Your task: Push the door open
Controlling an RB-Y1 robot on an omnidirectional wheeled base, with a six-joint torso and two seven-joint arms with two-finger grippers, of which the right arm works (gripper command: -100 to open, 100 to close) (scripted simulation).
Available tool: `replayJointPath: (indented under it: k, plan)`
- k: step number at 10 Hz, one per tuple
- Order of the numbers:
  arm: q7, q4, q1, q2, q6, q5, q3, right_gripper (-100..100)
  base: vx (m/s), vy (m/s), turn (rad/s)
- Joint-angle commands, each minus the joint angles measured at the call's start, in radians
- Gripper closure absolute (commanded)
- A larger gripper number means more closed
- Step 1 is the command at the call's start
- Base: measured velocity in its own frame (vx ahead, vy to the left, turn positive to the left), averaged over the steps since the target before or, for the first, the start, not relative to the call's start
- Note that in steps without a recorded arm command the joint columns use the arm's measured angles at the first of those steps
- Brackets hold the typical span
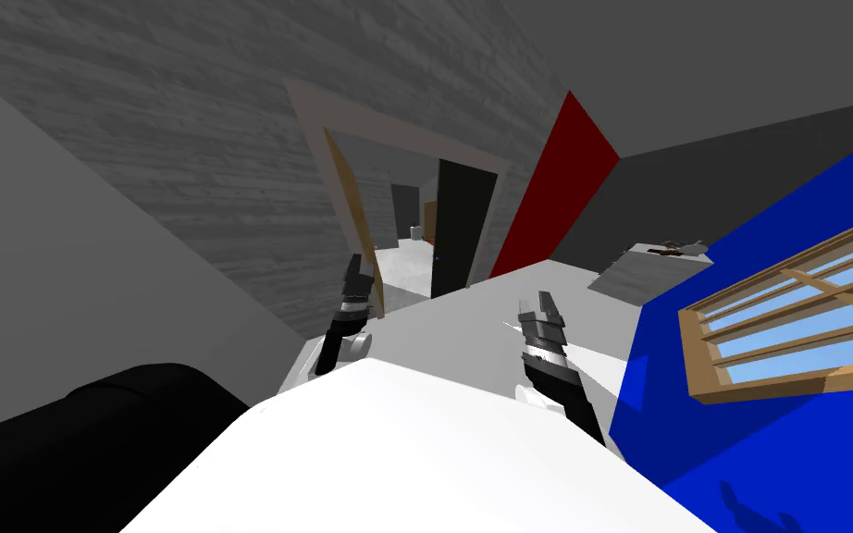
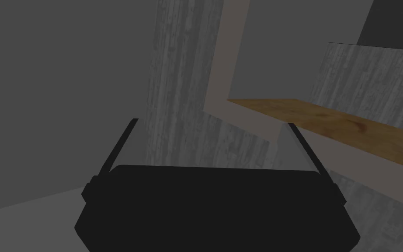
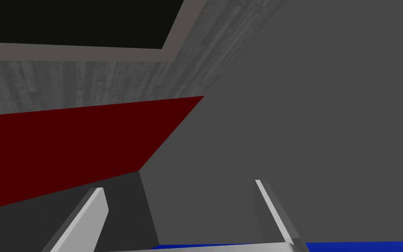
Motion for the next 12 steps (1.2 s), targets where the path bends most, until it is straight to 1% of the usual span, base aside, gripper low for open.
replayJointPath:
  k: [1, 3, 8, 9, 12]
  plan:
    - [-0.004, 0.031, -0.015, -0.012, -0.009, -0.003, 0.021, -100, 0.129, -0.002, -0.036]
    - [-0.008, 0.058, -0.028, -0.022, -0.016, -0.005, 0.039, -100, 0.203, 0.003, -0.035]
    - [-0.021, 0.165, -0.079, -0.052, -0.046, -0.015, 0.112, -100, 0.189, 0.006, -0.038]
    - [-0.023, 0.177, -0.084, -0.055, -0.049, -0.016, 0.121, -100, 0.175, 0.009, -0.025]
    - [-0.033, 0.255, -0.121, -0.073, -0.07, -0.023, 0.174, -100, 0.173, -0.003, -0.048]
